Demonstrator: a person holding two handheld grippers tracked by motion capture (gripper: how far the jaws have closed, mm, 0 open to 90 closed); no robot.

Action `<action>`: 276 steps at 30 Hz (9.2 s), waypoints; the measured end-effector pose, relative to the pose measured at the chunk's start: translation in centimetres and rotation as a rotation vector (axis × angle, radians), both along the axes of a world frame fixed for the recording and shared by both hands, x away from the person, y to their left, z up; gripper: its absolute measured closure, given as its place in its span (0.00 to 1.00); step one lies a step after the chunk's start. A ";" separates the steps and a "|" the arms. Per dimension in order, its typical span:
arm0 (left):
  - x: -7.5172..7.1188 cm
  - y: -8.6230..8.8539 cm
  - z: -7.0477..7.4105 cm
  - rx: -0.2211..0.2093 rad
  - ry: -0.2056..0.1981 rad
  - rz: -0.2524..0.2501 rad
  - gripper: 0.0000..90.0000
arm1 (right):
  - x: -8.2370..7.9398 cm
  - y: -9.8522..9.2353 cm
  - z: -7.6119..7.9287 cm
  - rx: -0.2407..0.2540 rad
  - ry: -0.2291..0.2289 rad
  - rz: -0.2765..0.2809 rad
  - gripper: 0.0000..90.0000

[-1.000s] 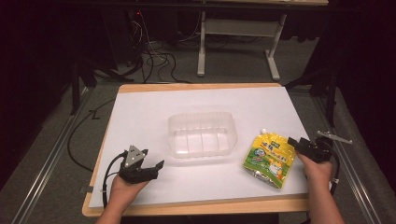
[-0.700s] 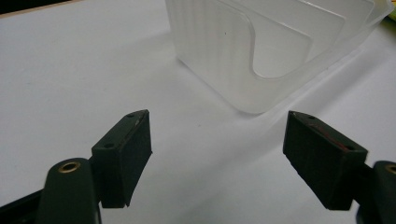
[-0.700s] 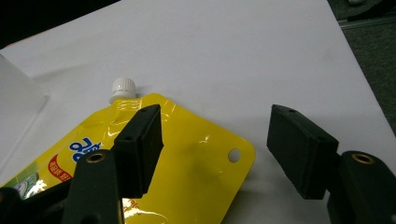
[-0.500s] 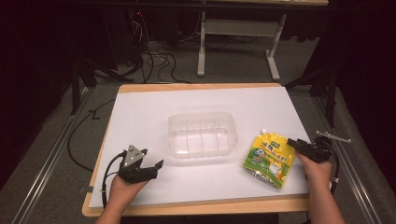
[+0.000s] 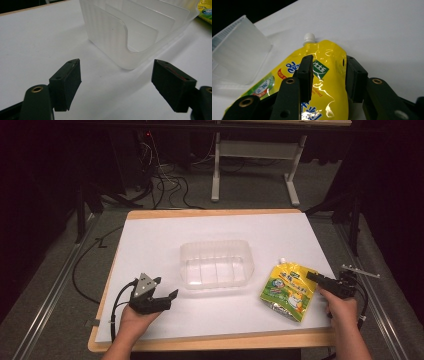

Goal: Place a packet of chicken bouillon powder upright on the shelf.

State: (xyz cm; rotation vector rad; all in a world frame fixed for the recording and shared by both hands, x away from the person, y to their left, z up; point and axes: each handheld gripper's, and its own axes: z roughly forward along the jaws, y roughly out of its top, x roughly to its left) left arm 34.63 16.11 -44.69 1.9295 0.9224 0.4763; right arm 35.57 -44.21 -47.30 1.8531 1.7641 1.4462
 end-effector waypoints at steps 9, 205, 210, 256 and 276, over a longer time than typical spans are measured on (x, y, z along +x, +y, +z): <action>0.0 0.1 -0.1 0.005 0.002 0.009 0.27 | 1.0 0.1 -0.9 0.000 0.118 0.004 0.68; 0.4 -4.9 0.1 -0.096 -0.082 -0.018 0.51 | -4.7 13.2 14.3 -0.136 -0.525 0.047 1.00; 0.6 -5.6 0.1 -0.090 -0.087 -0.036 0.50 | -3.6 14.7 14.4 -0.133 -0.516 0.052 1.00; 2.7 -10.5 -1.8 -0.003 -0.114 -0.041 0.68 | 2.4 26.3 11.9 -0.176 -0.456 -0.025 1.00; 2.5 -10.4 -1.6 0.004 -0.121 -0.037 0.71 | 2.7 27.8 10.4 -0.124 -0.421 -0.058 1.00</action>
